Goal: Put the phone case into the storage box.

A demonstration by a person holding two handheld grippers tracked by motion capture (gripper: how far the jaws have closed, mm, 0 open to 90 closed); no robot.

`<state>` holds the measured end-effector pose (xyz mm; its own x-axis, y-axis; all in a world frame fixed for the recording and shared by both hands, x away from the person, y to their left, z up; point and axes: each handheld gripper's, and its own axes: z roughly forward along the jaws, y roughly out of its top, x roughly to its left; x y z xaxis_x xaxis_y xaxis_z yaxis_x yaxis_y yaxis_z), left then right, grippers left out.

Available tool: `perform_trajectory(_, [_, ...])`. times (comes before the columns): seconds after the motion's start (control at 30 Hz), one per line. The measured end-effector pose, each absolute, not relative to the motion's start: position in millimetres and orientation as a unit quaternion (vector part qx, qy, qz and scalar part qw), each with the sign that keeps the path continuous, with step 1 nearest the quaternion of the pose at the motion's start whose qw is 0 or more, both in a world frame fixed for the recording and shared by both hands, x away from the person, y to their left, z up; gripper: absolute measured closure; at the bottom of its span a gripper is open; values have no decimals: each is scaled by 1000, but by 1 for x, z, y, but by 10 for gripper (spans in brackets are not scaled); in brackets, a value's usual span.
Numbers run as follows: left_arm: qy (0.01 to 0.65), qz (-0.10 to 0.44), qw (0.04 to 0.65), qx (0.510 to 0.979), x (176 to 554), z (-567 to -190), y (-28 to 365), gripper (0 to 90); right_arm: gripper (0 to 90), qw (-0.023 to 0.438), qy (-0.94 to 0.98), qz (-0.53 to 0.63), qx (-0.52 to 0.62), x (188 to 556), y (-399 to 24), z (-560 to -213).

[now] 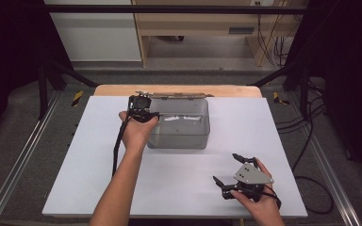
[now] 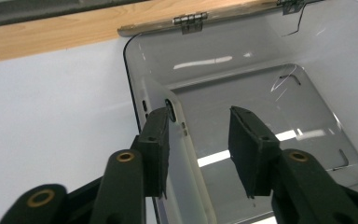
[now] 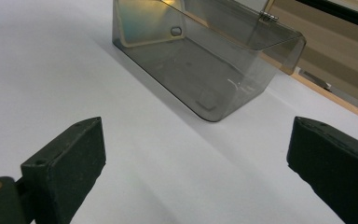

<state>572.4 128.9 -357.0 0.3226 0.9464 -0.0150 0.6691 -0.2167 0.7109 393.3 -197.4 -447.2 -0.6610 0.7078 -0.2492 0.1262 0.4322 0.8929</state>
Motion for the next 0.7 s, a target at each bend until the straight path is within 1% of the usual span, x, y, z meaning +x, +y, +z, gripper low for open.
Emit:
perform_trajectory(0.2, [533, 226, 336, 743, 572, -357, 129, 484, 48, 315, 786, 461, 264, 393, -197, -447])
perform_trajectory(0.33, [523, 239, 347, 740, 572, -358, 130, 413, 48, 315, 787, 460, 264, 394, -197, -448])
perform_trajectory(0.37, [522, 241, 352, 739, 572, -359, 130, 371, 48, 314, 787, 461, 265, 393, -197, -448])
perform_trajectory(0.4, [520, 244, 357, 736, 571, -359, 130, 371, 48, 314, 787, 461, 265, 393, -197, -448])
perform_trajectory(0.6, [500, 269, 378, 731, 570, -360, 128, 156, 48, 313, 785, 462, 267, 393, -198, -447])
perform_trajectory(0.7, [488, 284, 394, 725, 569, -359, 126, 95, 48, 313, 786, 461, 267, 394, -199, -448])
